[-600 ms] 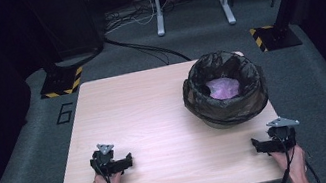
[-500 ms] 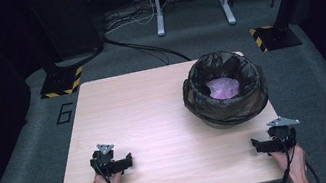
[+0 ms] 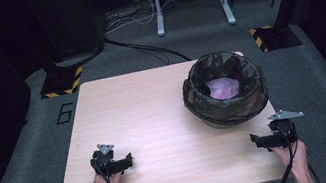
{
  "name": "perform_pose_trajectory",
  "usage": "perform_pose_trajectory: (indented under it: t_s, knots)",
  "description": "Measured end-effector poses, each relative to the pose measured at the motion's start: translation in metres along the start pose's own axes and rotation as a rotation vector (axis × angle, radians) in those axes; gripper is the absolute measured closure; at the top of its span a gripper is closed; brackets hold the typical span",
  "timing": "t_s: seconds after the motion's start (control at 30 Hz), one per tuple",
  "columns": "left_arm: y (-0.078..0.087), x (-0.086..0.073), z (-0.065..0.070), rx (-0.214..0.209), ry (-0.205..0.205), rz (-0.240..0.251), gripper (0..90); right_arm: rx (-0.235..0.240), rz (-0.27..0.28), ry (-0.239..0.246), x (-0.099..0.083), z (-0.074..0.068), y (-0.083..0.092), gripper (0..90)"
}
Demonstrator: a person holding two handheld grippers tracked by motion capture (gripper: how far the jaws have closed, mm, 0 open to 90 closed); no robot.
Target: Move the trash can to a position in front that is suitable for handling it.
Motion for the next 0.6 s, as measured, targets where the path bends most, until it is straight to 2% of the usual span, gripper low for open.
perform_pose_trajectory:
  t_s: [0.3,0.6]
  knots:
    - [0.000,0.000,0.000,-0.001,0.000,0.000,1.6,0.020,-0.026,0.006,0.016,-0.006,0.015,3.0]
    - [0.000,0.000,0.000,-0.001,0.000,0.001,1.8,0.063,-0.012,0.017,0.039,-0.016,0.037,3.0]
Point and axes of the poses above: each handheld gripper's, and its own axes: y roughly backward along the jaws, x roughly out of its top, z roughly to its right, the point moved 3 cm from there along -y, roughly forward along the jaws, and after that the axes turned 15 degrees about -y, right-handed, at the moved point
